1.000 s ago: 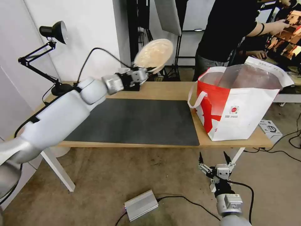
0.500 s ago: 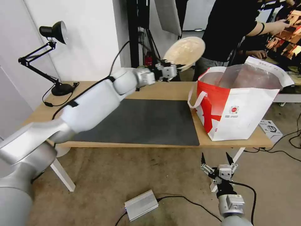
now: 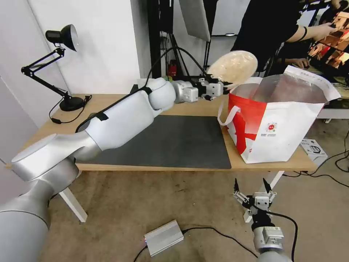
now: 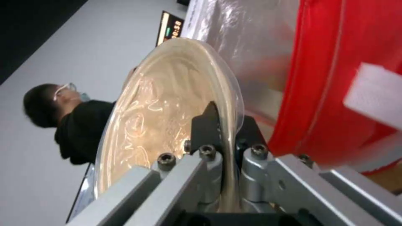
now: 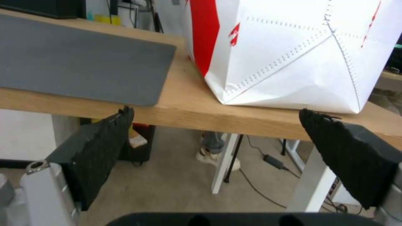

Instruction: Pick up the trash from the table and place it into the takeout bag.

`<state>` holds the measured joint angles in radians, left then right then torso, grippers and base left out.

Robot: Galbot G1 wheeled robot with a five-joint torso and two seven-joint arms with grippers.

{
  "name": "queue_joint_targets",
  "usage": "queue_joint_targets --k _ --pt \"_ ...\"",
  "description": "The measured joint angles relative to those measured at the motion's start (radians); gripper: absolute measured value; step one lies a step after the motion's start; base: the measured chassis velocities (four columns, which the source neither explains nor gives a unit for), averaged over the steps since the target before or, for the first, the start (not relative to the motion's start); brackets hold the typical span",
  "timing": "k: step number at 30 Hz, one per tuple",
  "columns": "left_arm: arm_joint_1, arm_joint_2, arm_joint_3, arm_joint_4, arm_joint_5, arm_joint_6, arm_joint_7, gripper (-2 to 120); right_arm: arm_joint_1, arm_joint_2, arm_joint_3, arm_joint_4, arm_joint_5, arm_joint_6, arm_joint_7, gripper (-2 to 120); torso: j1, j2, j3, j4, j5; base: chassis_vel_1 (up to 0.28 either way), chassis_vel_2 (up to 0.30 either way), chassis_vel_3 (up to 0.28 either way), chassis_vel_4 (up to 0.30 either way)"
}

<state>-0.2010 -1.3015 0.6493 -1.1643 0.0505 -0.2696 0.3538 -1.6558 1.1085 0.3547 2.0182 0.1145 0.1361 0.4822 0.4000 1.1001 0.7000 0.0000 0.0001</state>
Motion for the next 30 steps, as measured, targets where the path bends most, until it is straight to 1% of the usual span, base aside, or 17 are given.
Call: queue_joint_targets --k 4,5,8,9,12,13,16,21,30 --pt "-0.003 -0.041 0.000 0.022 0.039 -0.015 0.014 0 -0.002 0.005 0.003 -0.001 0.000 0.002 0.001 100 0.000 0.000 0.000 0.0001 0.0000 0.000 0.000 0.000 0.000" --pt "-0.003 -0.041 0.000 0.022 0.039 -0.015 0.014 0 -0.002 0.005 0.003 -0.001 0.000 0.002 0.001 100 0.000 0.000 0.000 0.0001 0.0000 0.000 0.000 0.000 0.000" --pt "-0.010 -0.083 -0.001 0.053 0.079 -0.038 0.025 0 -0.002 0.012 0.004 -0.001 0.000 0.004 0.001 100 0.000 0.000 0.000 -0.0002 0.0000 0.000 0.000 0.000 0.000" --pt "-0.010 -0.083 -0.001 0.053 0.079 -0.038 0.025 0 -0.002 0.012 0.004 -0.001 0.000 0.004 0.001 100 0.000 0.000 0.000 -0.0002 0.0000 0.000 0.000 0.000 0.000" --pt "-0.022 -0.121 -0.002 0.086 0.103 -0.061 0.035 0 -0.001 0.019 0.004 0.005 0.000 0.004 0.002 100 0.000 0.000 0.000 -0.0002 0.0001 0.000 0.000 0.000 0.000" --pt "-0.022 -0.121 -0.002 0.086 0.103 -0.061 0.035 0 -0.001 0.019 0.004 0.005 0.000 0.004 0.002 100 0.000 0.000 0.000 -0.0002 0.0001 0.000 0.000 0.000 0.000" --pt "-0.032 -0.149 -0.009 0.111 0.131 -0.083 0.042 0 -0.002 0.022 0.005 0.008 0.000 0.004 0.002 100 0.000 0.000 0.000 -0.0002 -0.0001 0.000 0.000 0.000 0.000" --pt "-0.048 -0.172 -0.021 0.135 0.167 -0.107 0.051 0 -0.002 0.027 0.004 0.008 -0.002 0.004 0.002 100 0.000 0.000 0.000 -0.0001 -0.0001 0.000 0.000 0.000 0.000" --pt "-0.082 -0.203 -0.031 0.131 0.178 -0.112 0.062 0 -0.008 0.033 0.006 0.017 -0.008 0.005 0.002 100 0.000 0.000 0.000 -0.0002 -0.0001 0.000 0.000 0.000 0.000"
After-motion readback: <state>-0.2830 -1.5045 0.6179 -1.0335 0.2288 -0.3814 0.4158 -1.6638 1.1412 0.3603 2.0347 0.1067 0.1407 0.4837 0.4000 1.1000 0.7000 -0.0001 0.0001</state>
